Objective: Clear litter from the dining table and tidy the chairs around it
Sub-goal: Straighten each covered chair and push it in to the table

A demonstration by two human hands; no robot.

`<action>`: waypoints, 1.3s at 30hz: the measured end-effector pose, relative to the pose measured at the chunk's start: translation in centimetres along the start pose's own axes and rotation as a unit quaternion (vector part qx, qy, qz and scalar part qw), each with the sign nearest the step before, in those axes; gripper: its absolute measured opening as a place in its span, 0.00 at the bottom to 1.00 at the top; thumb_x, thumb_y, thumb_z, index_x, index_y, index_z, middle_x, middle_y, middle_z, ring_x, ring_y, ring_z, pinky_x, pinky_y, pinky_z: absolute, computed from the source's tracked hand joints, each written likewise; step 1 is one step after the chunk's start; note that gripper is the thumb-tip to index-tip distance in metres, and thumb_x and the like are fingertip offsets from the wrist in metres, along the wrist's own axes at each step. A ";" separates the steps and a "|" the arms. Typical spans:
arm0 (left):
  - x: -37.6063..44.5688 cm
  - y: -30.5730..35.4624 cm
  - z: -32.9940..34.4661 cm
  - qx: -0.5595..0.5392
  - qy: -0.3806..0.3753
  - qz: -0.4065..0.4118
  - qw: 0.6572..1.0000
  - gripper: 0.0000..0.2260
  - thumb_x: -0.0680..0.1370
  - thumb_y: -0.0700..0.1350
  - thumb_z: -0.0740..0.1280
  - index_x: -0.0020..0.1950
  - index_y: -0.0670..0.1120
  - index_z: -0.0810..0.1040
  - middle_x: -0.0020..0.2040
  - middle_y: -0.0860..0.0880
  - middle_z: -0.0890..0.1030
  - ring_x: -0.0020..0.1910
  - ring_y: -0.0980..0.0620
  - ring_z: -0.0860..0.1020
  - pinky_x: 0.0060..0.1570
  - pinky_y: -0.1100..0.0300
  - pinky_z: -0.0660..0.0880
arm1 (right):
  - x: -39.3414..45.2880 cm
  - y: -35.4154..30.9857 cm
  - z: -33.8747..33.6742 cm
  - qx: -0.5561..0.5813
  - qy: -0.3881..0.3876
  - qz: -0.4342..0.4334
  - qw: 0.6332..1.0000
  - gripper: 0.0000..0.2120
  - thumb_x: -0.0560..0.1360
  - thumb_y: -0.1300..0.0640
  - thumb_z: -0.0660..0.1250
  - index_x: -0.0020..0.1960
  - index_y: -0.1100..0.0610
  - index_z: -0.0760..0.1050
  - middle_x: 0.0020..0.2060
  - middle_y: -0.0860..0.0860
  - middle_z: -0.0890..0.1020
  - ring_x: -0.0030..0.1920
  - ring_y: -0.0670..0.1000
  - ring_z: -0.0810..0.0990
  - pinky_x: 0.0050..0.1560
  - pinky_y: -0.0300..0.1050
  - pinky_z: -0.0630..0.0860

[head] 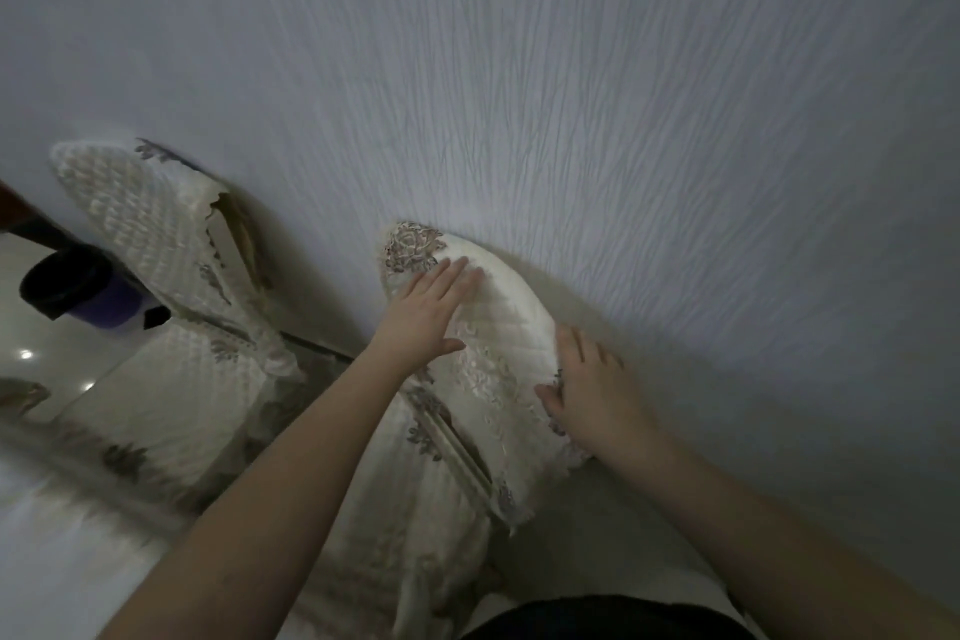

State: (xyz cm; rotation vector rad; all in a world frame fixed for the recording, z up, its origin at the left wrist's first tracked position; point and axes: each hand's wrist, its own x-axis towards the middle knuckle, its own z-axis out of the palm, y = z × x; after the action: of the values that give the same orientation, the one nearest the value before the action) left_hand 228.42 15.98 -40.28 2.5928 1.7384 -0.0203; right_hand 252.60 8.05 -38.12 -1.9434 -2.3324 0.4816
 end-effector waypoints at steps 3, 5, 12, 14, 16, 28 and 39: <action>2.0 -0.9 -0.5 0.015 0.004 0.021 1.000 0.48 0.69 0.54 0.75 0.79 0.49 0.47 0.79 0.49 0.51 0.78 0.47 0.50 0.75 0.48 0.49 | 0.5 0.6 1.1 0.047 -0.048 0.019 0.998 0.42 0.75 0.40 0.62 0.77 0.54 0.43 0.72 0.55 0.64 0.66 0.57 0.70 0.64 0.54 0.69; 3.5 -1.4 -0.8 0.025 -0.002 0.029 0.999 0.47 0.70 0.52 0.75 0.79 0.49 0.48 0.79 0.49 0.51 0.78 0.48 0.49 0.75 0.49 0.47 | 1.0 1.0 1.7 0.073 -0.066 0.014 0.995 0.46 0.73 0.42 0.65 0.77 0.51 0.39 0.70 0.57 0.65 0.63 0.58 0.72 0.60 0.54 0.72; 7.2 -2.5 -0.1 0.025 0.001 0.087 0.996 0.43 0.65 0.51 0.78 0.75 0.46 0.62 0.74 0.45 0.65 0.74 0.44 0.61 0.73 0.49 0.51 | 1.6 1.8 3.1 0.185 -0.065 0.002 0.981 0.48 0.72 0.46 0.68 0.75 0.42 0.35 0.66 0.55 0.68 0.56 0.55 0.75 0.53 0.52 0.75; 7.6 -3.1 0.1 0.024 0.019 0.108 0.994 0.41 0.63 0.53 0.79 0.72 0.45 0.66 0.71 0.45 0.68 0.72 0.43 0.64 0.73 0.48 0.53 | 1.6 1.8 3.4 0.212 -0.060 0.001 0.976 0.47 0.71 0.46 0.69 0.76 0.43 0.37 0.64 0.53 0.69 0.57 0.55 0.74 0.53 0.51 0.75; 8.0 -3.2 0.2 0.008 0.033 0.116 0.993 0.40 0.62 0.56 0.78 0.68 0.44 0.69 0.68 0.44 0.71 0.69 0.42 0.67 0.72 0.48 0.55 | 1.7 1.9 3.6 0.237 -0.056 0.000 0.970 0.47 0.71 0.48 0.69 0.76 0.42 0.39 0.63 0.52 0.69 0.57 0.54 0.74 0.54 0.53 0.75; 7.3 -3.7 -0.7 -0.007 0.033 0.092 0.995 0.35 0.59 0.57 0.79 0.59 0.44 0.72 0.55 0.44 0.76 0.56 0.43 0.75 0.60 0.49 0.67 | 1.8 0.2 3.0 0.277 -0.065 -0.032 0.958 0.44 0.68 0.44 0.64 0.75 0.40 0.40 0.60 0.46 0.73 0.49 0.50 0.78 0.45 0.48 0.78; 0.6 -11.3 -1.4 -0.015 0.057 -0.017 0.998 0.34 0.59 0.59 0.79 0.59 0.46 0.71 0.53 0.46 0.77 0.55 0.43 0.75 0.59 0.48 0.69 | 5.3 -6.1 4.1 0.191 -0.100 -0.102 0.971 0.47 0.69 0.50 0.68 0.76 0.42 0.39 0.65 0.49 0.72 0.51 0.54 0.79 0.47 0.49 0.79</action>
State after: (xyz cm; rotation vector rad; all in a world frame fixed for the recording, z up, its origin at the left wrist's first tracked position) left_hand 218.20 20.85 -38.95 2.5914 1.8023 0.1563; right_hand 244.77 11.49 -41.09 -1.5260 -2.2963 1.0587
